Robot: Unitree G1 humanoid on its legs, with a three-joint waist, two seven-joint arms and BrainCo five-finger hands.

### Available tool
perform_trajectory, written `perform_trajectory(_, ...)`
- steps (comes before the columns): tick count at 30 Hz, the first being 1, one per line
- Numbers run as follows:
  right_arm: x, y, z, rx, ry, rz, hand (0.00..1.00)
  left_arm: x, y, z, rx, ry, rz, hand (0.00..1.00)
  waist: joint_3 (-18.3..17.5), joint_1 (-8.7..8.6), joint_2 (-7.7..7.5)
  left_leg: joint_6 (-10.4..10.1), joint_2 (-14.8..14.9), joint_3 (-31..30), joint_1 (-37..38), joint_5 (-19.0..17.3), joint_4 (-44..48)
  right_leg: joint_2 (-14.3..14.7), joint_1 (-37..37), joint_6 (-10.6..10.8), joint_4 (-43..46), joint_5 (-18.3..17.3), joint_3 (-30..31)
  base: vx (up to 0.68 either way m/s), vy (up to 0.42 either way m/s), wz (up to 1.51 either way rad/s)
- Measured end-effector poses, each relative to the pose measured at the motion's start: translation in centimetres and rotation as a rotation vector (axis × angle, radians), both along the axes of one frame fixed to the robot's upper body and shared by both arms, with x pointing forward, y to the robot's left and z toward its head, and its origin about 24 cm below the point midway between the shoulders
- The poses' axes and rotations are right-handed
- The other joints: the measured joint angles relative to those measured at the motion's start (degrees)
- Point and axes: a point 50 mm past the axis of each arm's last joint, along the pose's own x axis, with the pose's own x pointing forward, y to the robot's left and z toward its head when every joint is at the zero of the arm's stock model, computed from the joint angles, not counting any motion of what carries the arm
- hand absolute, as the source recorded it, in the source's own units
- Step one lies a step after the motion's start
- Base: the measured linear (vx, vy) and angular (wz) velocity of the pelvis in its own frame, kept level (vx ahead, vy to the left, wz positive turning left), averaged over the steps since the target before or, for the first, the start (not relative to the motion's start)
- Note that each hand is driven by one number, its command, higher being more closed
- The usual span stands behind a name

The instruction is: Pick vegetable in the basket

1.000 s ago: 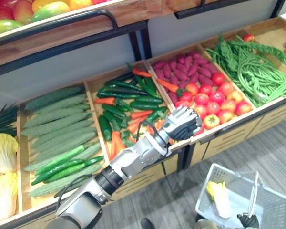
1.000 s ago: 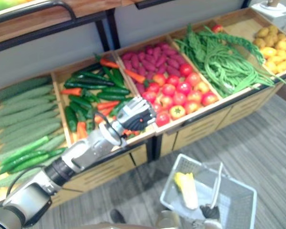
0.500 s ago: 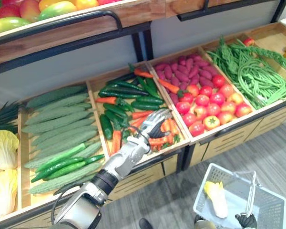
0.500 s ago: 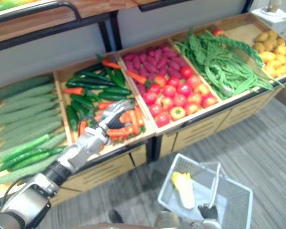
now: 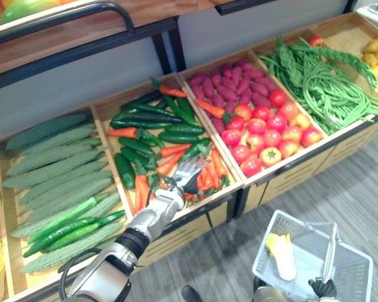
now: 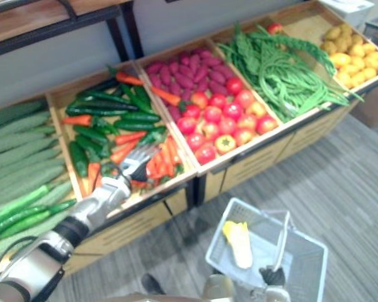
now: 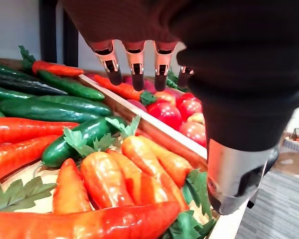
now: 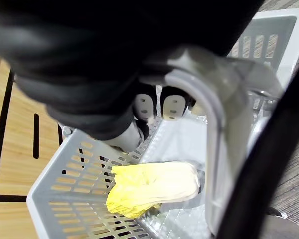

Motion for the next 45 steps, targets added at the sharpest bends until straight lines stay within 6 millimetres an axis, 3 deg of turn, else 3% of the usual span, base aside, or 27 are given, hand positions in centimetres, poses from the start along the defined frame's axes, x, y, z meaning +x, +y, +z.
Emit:
perform_trajectory(4,0.4,-0.1,0.1,-0.008,-0.010,-0.003,1.00,0.1,0.2,0.0,-0.002,0.000,0.013,0.00,0.69,-0.77,0.90,-0.61,0.04,0.45,0.00,-0.43,0.00,0.01,-0.40,0.03,0.01,0.03,0.32,0.02,0.008,-0.07)
perform_trajectory(19,1.1,-0.5,0.5,-0.024,-0.035,-0.034,1.00,0.8,2.2,-0.2,0.004,0.032,0.107,0.00,2.49,-0.95,2.27,-1.15,-0.25,0.86,0.07,-0.81,0.02,-0.43,-0.77,0.28,0.74,0.18,0.76,0.00,0.005,-0.02)
perform_trajectory(30,1.1,-0.6,0.5,-0.024,-0.038,-0.034,1.00,1.4,5.2,1.2,-0.042,-0.021,0.241,0.00,3.22,-0.53,2.29,-1.21,-0.33,-0.66,0.32,-0.84,0.02,-0.75,0.13,0.28,1.15,0.16,-0.66,-0.01,0.005,0.06)
perform_trajectory(37,1.0,-0.6,0.5,-0.023,-0.036,-0.036,1.00,1.4,4.9,2.4,-0.115,-0.072,0.234,0.00,3.33,0.24,2.16,-1.19,-0.50,-0.86,0.31,-0.82,0.02,-0.89,0.24,0.31,1.17,0.14,-0.88,0.00,0.001,0.00)
perform_trajectory(45,1.0,-0.6,0.5,-0.022,-0.036,-0.039,1.00,0.3,5.0,0.8,-0.110,-0.012,0.229,0.00,3.47,0.30,1.93,-1.17,-0.72,-1.24,0.31,-0.81,0.02,-1.09,0.41,0.32,1.16,0.12,-1.24,0.00,0.002,0.01)
